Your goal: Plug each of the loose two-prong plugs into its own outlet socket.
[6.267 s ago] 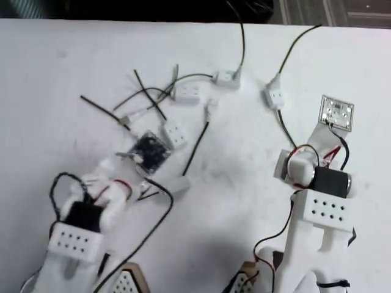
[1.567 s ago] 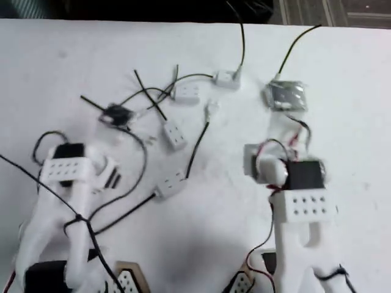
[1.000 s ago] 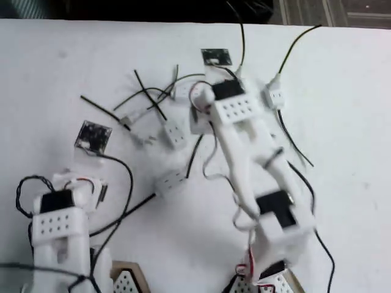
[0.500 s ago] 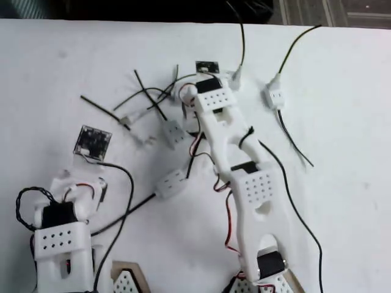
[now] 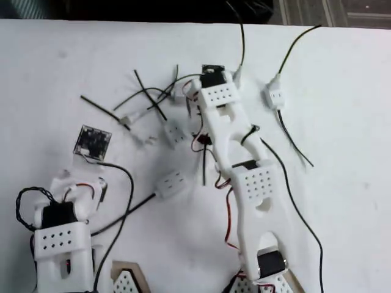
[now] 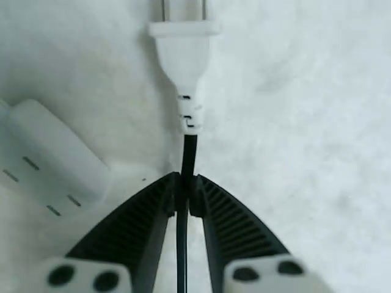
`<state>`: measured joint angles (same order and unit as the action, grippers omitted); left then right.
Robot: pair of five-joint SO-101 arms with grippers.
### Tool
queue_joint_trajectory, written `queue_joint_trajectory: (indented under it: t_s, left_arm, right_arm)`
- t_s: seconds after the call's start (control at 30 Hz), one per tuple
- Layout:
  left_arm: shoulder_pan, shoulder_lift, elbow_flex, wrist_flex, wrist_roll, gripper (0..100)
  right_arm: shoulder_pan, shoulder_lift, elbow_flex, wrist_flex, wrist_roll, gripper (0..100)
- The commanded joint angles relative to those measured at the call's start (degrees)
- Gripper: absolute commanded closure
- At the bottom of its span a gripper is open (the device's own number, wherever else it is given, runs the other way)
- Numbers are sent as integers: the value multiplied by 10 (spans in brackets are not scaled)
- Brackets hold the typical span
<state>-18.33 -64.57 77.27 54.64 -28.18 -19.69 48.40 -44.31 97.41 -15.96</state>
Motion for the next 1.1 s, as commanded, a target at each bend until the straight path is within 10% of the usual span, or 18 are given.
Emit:
queue_joint_trajectory:
  t_s: [0.0,0.3,0.7,1.07]
  left_arm:
    - [-3,-10,0,-11,3,857]
    - [-3,-10,0,-11,2,857]
    - [-3,-10,0,-11,4,857]
    - [-3,-10,0,-11,5,857]
  right_arm:
    - [24,-99,34,11,63,981]
    - [54,-326,319,11,343,981]
    - [200,-468,497,-7,984,981]
    - [217,-450,477,-58,938,803]
